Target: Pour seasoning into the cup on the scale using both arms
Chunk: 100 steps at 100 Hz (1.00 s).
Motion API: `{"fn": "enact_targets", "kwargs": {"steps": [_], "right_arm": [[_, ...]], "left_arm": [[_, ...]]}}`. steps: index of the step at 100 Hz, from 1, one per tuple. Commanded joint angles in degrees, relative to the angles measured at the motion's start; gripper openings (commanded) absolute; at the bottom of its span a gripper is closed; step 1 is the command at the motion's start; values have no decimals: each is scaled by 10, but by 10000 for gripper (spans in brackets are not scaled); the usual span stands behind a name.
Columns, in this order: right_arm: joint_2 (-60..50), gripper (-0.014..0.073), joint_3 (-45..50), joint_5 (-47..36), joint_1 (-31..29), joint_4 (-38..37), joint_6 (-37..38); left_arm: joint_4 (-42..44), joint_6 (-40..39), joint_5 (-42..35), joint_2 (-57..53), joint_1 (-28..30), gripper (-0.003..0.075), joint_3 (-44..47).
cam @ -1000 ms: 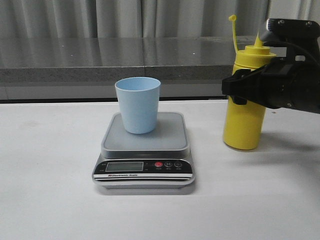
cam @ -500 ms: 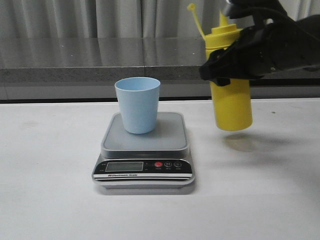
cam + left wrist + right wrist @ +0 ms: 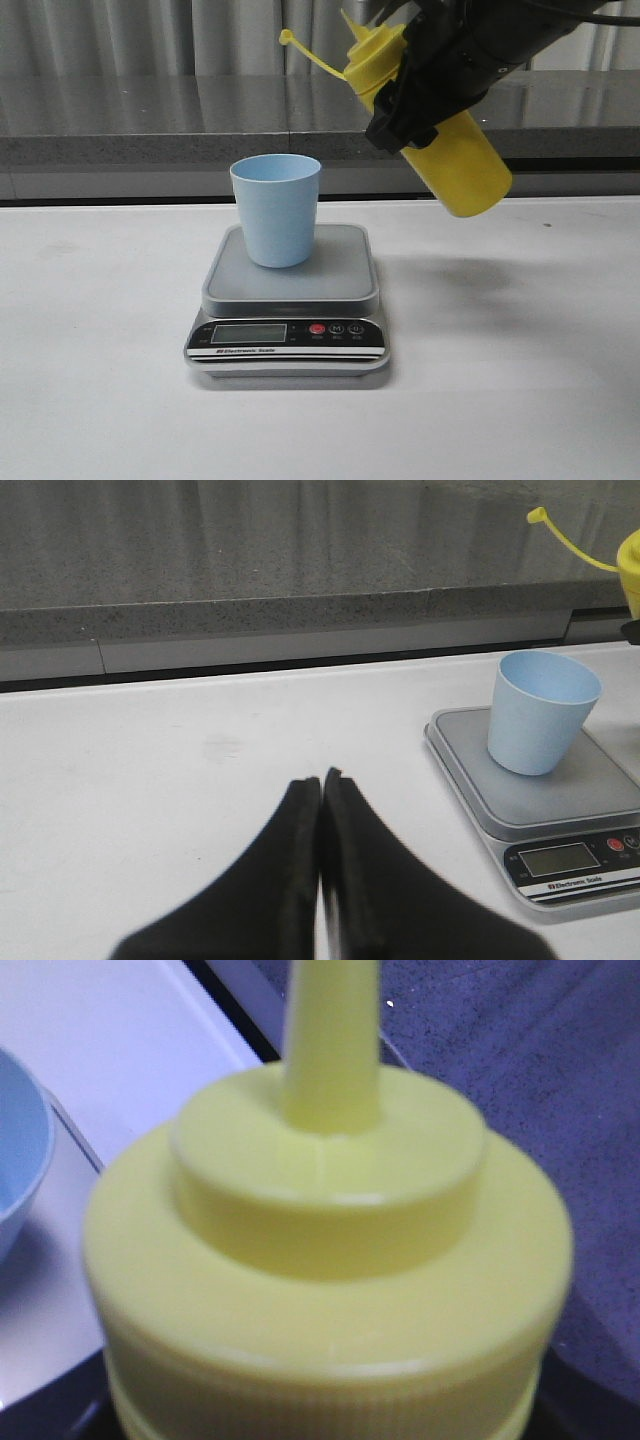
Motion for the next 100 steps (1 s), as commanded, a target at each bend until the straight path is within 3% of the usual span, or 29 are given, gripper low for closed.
{"fn": "enact_targets", "kwargs": {"steps": [1,17,26,43,60,100], "right_arm": [[-21,-58,-37,6,8,-45,6],[4,-58,-71,67,27,-125,13],[13,-58,-85,101,35,-182,54],[17,-58,-89,151,45,-347,160],[19,-58,-89,189,64,-497,215],[53,-58,-87,235,99,-626,213]], "left_arm": [[-1,-6,-47,4,1,-20,-16],[-1,-6,-47,4,1,-20,-16],[-1,-6,-47,4,1,-20,-16],[-1,-6,-47,4,1,-20,-16],[-1,-6,-47,4,1,-20,-16],[-1,-6,-47,4,1,-20,-16]]}}
